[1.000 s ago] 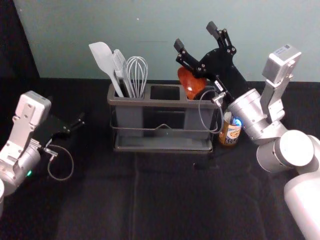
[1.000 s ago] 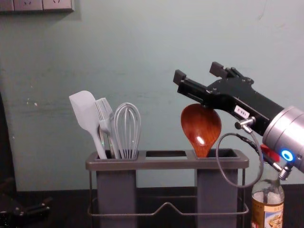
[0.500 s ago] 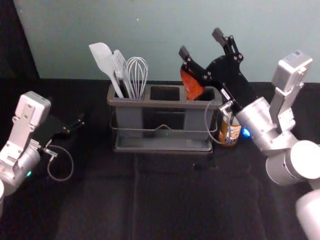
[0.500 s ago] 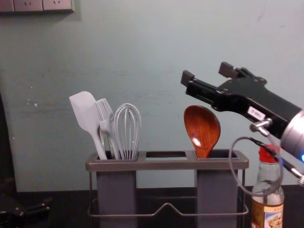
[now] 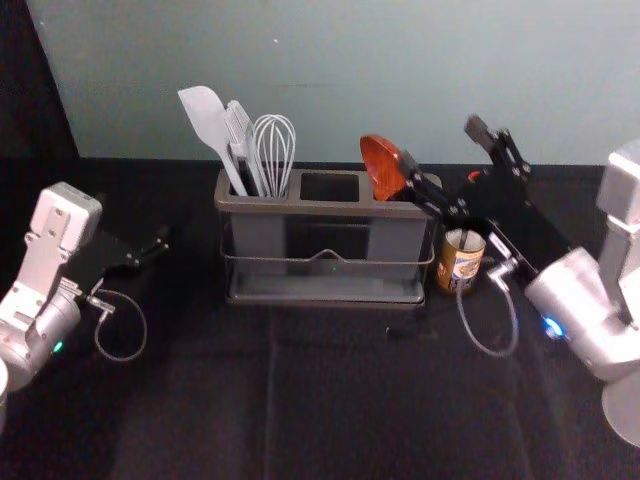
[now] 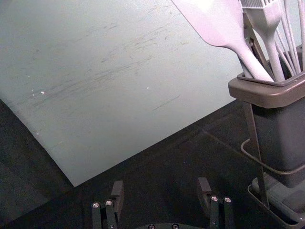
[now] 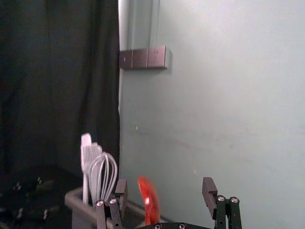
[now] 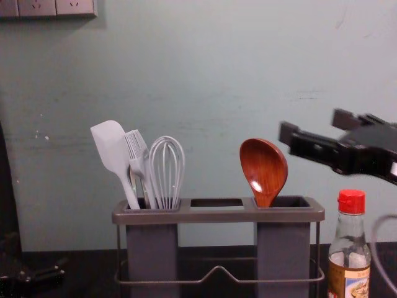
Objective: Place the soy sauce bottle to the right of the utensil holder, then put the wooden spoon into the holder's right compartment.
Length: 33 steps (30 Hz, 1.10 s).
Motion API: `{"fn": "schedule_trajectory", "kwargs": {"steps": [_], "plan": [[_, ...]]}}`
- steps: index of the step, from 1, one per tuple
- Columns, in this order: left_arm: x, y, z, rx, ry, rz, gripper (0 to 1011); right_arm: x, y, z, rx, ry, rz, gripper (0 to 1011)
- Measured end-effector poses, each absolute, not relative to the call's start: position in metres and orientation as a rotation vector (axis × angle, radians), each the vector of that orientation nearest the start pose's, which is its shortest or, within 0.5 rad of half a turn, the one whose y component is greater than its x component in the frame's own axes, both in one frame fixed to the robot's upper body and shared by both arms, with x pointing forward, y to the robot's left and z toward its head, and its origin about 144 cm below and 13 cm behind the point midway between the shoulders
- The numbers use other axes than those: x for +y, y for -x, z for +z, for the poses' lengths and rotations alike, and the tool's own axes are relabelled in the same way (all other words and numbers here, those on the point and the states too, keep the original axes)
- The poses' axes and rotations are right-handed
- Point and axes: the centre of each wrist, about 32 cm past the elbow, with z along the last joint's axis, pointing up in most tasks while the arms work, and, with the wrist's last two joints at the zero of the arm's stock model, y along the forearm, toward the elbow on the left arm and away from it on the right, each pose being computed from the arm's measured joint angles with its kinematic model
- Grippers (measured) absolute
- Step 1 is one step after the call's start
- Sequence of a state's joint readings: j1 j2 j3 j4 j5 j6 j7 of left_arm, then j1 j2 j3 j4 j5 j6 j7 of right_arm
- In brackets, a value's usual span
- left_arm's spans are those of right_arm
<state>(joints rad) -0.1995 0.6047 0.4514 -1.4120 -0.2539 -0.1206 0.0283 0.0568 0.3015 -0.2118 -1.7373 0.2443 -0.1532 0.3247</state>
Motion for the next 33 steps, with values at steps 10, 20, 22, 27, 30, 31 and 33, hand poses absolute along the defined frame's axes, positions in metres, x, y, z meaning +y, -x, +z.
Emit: {"fn": "schedule_trajectory", "kwargs": {"steps": [10,20,22,27,30,31,33], "plan": [[0.310,-0.489,1.140,-0.285,-0.304,1.248,1005,-0.266,-0.431,1.200,-0.226,-0.067,-1.080,1003],[0.310,-0.489,1.140,-0.285,-0.304,1.248,1005,-0.301,-0.428,1.188,-0.168,0.076,-1.209,1003],[0.310,-0.489,1.140,-0.285,-0.304,1.248,1005,-0.305,-0.430,1.186,-0.161,0.095,-1.224,1003],[0.310,-0.489,1.140,-0.285,-0.304,1.248,1005,-0.315,-0.440,1.178,-0.138,0.151,-1.257,1003],[0.310,-0.489,1.140,-0.285,-0.304,1.248,1005,-0.318,-0.448,1.175,-0.130,0.176,-1.270,1002],[0.310,-0.489,1.140,-0.285,-0.304,1.248,1005,-0.318,-0.453,1.174,-0.127,0.187,-1.275,1003],[0.310,-0.489,1.140,-0.285,-0.304,1.248,1005,-0.318,-0.459,1.173,-0.125,0.198,-1.279,1003]]}}
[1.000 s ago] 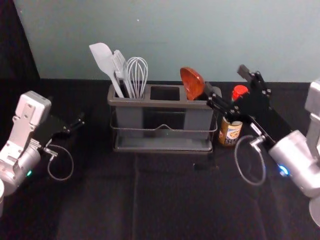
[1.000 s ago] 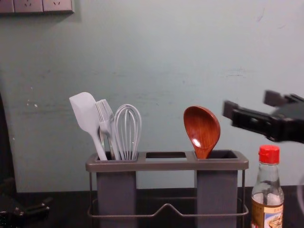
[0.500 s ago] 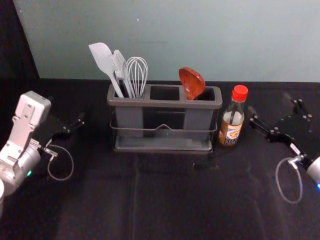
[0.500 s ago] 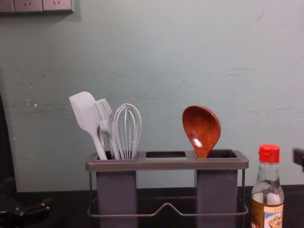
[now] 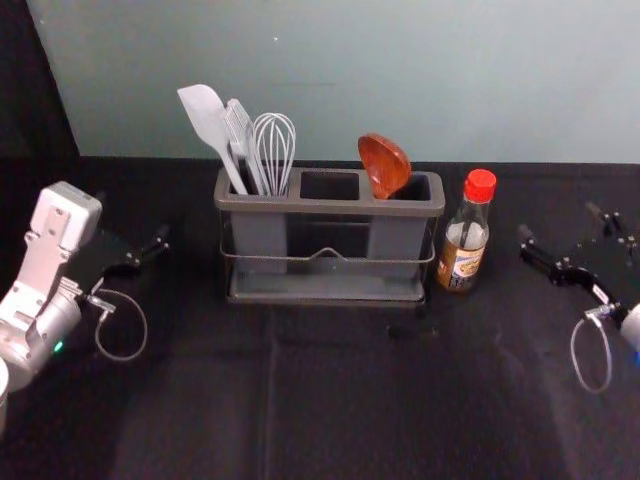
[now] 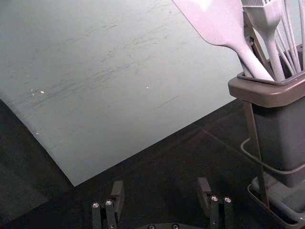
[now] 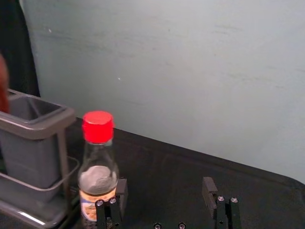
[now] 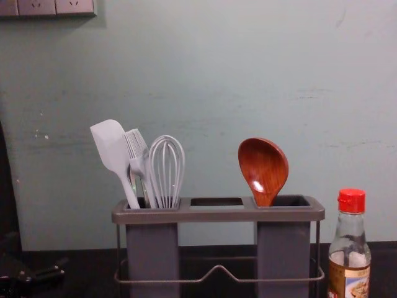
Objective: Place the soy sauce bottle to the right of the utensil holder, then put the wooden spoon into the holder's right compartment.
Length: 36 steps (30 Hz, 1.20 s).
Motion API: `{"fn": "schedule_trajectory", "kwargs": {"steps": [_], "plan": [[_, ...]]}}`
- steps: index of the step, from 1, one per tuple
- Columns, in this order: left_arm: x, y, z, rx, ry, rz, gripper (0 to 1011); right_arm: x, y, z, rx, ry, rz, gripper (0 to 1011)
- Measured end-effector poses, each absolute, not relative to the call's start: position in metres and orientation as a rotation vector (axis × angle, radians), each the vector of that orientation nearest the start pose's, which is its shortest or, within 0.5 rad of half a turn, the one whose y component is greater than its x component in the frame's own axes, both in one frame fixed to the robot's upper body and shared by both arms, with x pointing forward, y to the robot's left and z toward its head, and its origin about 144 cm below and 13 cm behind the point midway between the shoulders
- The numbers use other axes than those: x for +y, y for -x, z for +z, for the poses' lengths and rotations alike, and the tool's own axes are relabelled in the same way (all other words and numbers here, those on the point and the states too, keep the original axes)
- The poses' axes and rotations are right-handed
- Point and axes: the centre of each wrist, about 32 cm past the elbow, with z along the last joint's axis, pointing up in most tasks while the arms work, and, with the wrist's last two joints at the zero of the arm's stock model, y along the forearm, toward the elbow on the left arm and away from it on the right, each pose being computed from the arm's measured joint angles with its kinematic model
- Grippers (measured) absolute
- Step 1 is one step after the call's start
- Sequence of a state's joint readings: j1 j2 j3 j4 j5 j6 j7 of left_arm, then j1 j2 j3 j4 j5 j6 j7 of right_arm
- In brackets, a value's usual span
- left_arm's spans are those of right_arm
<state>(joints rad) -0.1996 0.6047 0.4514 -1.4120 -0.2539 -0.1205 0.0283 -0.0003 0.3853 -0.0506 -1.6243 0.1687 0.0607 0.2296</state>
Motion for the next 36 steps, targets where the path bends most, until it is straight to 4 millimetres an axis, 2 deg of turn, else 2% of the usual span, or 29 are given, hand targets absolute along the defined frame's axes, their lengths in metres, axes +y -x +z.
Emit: {"fn": "schedule_trajectory", "kwargs": {"steps": [18,24,36], "plan": [[0.310,-0.489,1.140,-0.285,-0.304,1.248,1005,-0.306,-0.530,1.172,-0.174,0.256,-1.281,1002],[0.310,-0.489,1.140,-0.285,-0.304,1.248,1005,-0.303,-0.536,1.173,-0.195,0.277,-1.276,1003],[0.310,-0.489,1.140,-0.285,-0.304,1.248,1005,-0.301,-0.536,1.179,-0.274,0.326,-1.248,1003]]}}
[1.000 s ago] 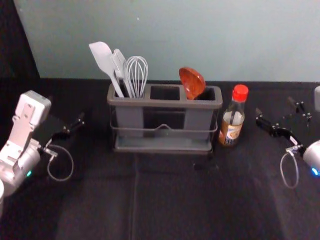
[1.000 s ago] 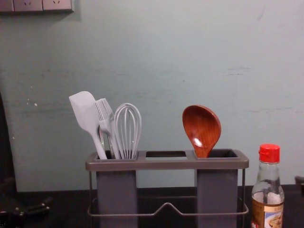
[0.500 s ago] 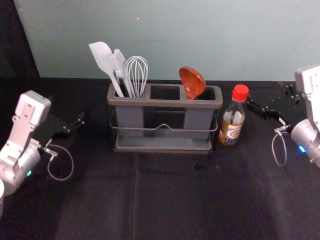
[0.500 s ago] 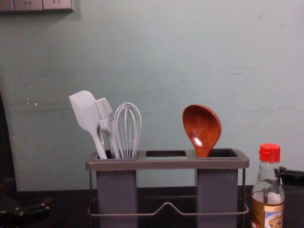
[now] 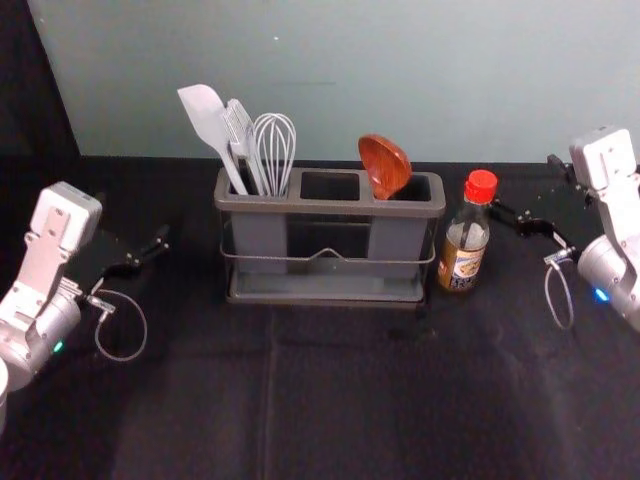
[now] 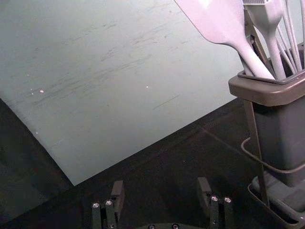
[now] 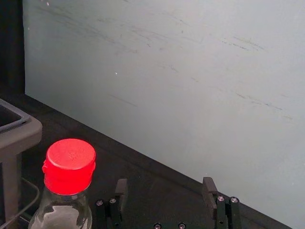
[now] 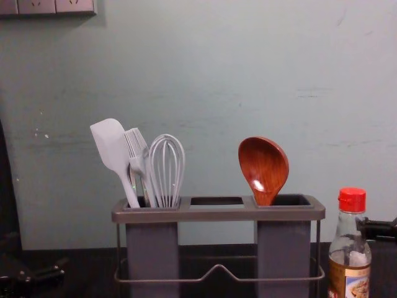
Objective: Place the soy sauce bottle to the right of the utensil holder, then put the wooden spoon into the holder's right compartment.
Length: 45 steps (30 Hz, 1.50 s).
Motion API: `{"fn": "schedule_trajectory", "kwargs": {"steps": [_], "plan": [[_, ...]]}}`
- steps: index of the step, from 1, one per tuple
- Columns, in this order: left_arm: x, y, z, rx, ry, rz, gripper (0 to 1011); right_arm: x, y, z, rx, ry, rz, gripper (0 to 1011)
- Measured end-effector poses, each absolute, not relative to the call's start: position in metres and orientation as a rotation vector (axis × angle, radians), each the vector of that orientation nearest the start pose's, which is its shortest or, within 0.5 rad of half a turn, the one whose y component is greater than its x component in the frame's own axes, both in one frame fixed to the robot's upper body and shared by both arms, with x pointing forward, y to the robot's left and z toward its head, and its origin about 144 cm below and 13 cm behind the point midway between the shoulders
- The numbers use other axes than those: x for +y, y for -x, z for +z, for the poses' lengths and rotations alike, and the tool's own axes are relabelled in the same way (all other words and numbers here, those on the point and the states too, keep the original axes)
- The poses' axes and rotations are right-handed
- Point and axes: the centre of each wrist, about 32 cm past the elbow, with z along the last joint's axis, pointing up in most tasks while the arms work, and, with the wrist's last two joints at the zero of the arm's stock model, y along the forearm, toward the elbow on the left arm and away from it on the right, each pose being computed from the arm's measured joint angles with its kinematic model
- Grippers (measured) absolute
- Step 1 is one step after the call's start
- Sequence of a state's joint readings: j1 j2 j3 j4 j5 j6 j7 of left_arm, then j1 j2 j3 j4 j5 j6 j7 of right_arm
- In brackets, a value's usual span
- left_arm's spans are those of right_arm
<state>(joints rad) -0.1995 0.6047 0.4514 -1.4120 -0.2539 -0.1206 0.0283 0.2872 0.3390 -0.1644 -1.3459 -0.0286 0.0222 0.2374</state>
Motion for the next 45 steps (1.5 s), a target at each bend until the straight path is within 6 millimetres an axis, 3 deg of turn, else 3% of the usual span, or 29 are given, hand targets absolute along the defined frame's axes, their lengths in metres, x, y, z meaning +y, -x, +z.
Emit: {"fn": "schedule_trajectory", "kwargs": {"steps": [45], "plan": [[0.3097,-0.4886,1.1398,-0.285,-0.304,1.248,1005,-0.3019,-0.5358,1.1785,-0.266,0.323,-1.247,1003]]}}
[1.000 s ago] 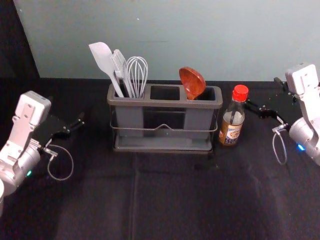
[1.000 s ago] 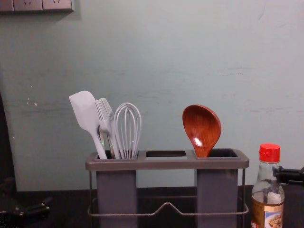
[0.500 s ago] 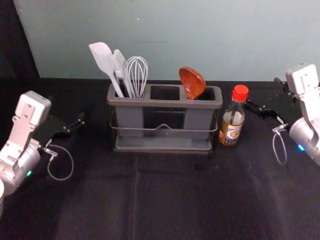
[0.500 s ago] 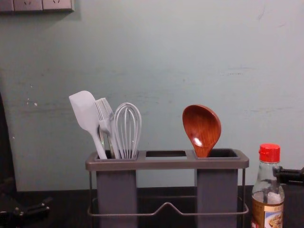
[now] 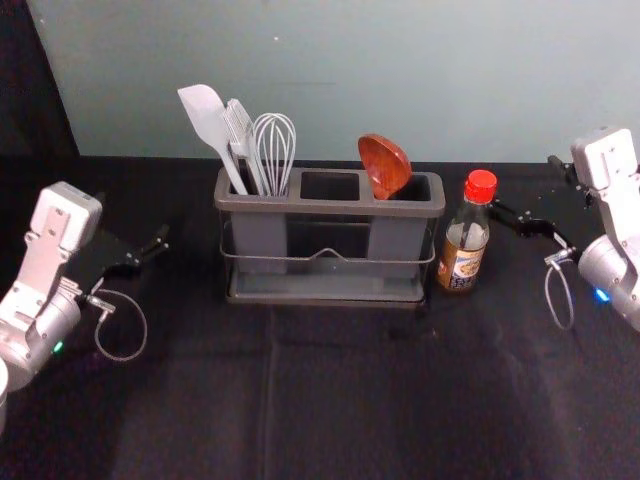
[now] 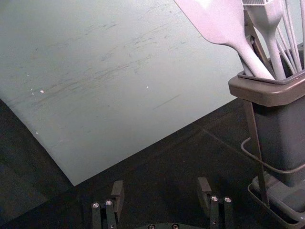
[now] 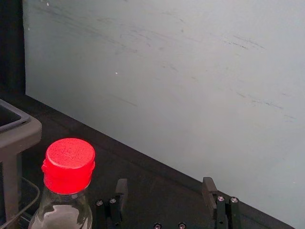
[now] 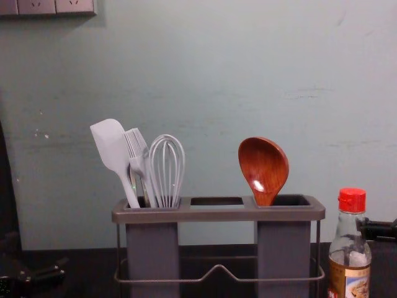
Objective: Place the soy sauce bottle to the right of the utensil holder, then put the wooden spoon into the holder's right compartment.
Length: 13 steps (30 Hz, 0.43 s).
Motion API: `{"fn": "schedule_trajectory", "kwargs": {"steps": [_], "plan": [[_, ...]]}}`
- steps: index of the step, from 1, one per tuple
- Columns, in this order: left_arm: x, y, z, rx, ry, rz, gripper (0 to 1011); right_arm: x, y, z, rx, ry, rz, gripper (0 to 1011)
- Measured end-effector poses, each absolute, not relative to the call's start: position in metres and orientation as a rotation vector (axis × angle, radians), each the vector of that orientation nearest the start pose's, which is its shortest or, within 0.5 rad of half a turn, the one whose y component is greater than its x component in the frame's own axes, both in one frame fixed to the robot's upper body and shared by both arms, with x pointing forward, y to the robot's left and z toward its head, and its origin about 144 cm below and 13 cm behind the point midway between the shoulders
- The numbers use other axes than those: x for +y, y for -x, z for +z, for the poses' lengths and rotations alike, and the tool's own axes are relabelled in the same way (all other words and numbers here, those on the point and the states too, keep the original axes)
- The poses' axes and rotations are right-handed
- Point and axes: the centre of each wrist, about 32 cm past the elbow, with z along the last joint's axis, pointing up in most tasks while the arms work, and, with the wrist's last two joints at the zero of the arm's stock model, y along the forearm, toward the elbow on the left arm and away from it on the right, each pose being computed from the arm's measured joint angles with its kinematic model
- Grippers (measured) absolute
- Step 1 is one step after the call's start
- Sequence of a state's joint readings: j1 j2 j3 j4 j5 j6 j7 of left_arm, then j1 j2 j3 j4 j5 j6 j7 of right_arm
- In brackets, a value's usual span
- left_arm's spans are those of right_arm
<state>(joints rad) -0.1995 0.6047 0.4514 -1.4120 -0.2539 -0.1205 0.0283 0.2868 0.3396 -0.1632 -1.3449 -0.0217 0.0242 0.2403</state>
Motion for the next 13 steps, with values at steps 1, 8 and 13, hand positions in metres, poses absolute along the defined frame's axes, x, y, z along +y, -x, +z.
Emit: {"fn": "schedule_trajectory", "kwargs": {"steps": [1,8,13], "plan": [[0.3097,-0.4886,1.1398,-0.285,-0.304,1.248,1005,-0.3019,-0.5358,1.1785,-0.266,0.323,-1.247,1003],[0.3097,-0.4886,1.1398,-0.285,-0.304,1.248,1005,-0.3019,-0.5358,1.1785,-0.266,0.323,-1.247,1003],[0.3097,-0.4886,1.1398,-0.285,-0.304,1.248,1005,-0.3019,-0.5358,1.1786,-0.266,0.323,-1.247,1002]]}}
